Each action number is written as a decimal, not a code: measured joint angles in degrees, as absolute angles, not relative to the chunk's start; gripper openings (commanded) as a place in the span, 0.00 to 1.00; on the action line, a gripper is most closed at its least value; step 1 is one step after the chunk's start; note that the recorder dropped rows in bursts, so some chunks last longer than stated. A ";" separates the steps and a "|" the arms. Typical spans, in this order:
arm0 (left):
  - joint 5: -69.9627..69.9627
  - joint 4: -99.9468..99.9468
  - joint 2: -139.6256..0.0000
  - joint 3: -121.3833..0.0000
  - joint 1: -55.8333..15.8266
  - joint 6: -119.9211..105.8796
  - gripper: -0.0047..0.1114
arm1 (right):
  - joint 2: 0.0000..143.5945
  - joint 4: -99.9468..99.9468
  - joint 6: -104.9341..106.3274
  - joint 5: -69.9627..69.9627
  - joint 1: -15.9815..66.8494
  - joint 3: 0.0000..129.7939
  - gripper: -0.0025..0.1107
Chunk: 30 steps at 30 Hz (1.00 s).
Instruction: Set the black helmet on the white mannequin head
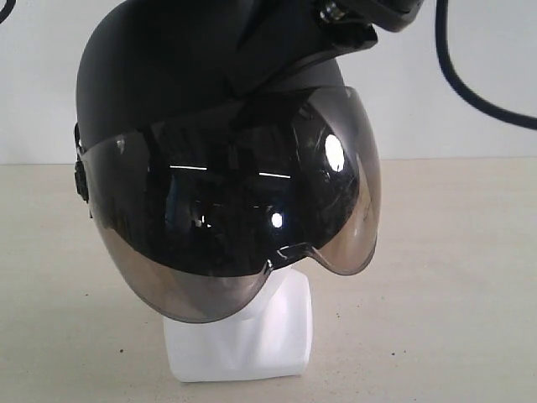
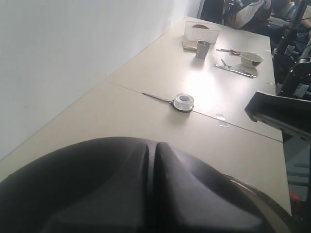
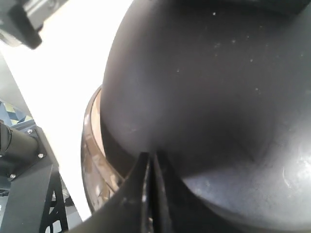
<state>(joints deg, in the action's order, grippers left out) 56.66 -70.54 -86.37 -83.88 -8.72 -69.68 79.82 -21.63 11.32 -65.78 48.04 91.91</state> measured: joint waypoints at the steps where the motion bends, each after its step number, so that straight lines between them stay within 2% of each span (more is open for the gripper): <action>1: 56.66 -70.54 -86.37 -83.88 -8.72 -69.66 0.08 | 79.82 -21.63 11.32 -65.89 48.04 91.91 0.02; 30: 56.76 -70.83 -86.91 -84.23 -8.72 -69.10 0.08 | 80.01 -22.28 11.48 -72.55 48.47 83.17 0.02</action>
